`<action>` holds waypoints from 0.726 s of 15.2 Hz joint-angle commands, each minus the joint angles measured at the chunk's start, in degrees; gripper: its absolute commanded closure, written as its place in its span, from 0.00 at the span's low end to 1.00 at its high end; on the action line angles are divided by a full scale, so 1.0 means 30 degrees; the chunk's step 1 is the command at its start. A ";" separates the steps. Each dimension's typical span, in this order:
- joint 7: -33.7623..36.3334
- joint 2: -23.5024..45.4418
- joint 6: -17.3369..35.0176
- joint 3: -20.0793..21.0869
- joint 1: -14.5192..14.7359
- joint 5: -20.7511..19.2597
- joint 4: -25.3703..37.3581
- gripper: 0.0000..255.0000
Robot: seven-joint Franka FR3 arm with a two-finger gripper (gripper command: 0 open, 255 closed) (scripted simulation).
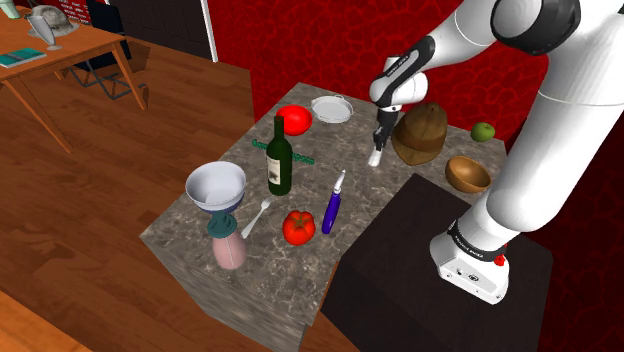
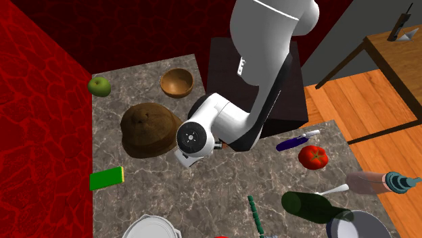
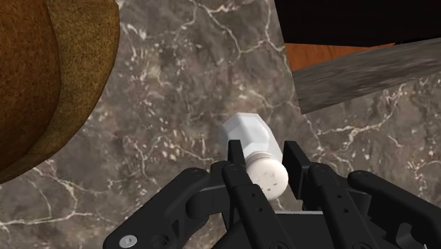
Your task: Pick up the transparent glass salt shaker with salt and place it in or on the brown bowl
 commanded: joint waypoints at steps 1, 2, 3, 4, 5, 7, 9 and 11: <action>0.0169 -0.0513 -0.0461 -0.0136 0.0082 -0.0281 -0.0027 1.00; 0.0255 -0.0753 -0.0693 -0.0191 0.0119 -0.0410 -0.0020 1.00; 0.0339 -0.0992 -0.0927 -0.0242 0.0154 -0.0537 -0.0009 1.00; 0.0423 -0.1227 -0.1163 -0.0290 0.0186 -0.0663 0.0008 1.00; 0.0505 -0.1460 -0.1401 -0.0333 0.0215 -0.0786 0.0028 1.00; 0.0663 -0.1917 -0.1881 -0.0411 0.0268 -0.1024 0.0083 1.00; 0.0816 -0.2362 -0.2368 -0.0474 0.0312 -0.1251 0.0156 1.00; 0.0960 -0.2794 -0.2860 -0.0525 0.0349 -0.1465 0.0247 1.00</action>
